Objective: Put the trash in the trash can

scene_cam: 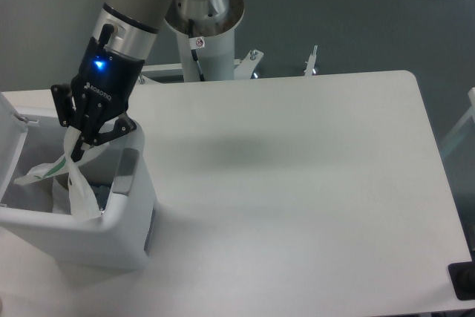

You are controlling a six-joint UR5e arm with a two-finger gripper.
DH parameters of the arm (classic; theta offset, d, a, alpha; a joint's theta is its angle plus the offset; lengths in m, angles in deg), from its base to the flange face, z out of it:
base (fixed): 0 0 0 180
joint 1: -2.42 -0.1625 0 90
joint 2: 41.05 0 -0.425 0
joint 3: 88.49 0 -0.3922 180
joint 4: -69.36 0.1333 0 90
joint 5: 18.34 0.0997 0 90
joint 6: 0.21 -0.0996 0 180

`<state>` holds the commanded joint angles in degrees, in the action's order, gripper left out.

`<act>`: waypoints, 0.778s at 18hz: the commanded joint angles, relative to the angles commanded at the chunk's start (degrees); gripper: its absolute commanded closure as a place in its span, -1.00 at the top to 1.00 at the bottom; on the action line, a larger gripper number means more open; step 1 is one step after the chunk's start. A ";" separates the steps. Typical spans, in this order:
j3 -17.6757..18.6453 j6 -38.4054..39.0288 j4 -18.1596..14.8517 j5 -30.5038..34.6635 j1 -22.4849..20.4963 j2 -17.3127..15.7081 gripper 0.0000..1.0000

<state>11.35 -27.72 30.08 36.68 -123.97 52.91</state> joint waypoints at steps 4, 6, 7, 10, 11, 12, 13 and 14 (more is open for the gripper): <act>-0.17 0.62 0.00 0.00 -0.17 -2.72 1.00; -0.79 -0.17 -0.09 0.70 -0.79 -3.87 1.00; -1.23 -0.78 -0.09 2.88 -2.01 -4.31 1.00; -2.02 -1.93 -0.18 10.71 -10.00 -4.40 1.00; -2.54 -2.11 -0.18 11.68 -11.76 -4.22 1.00; -3.59 -2.54 -0.53 12.99 -13.34 -3.87 1.00; -3.95 -3.16 -1.14 14.40 -14.23 -3.78 1.00; -4.13 -4.21 -1.84 15.98 -15.28 -3.78 1.00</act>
<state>7.22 -31.93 28.24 52.66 -139.25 49.12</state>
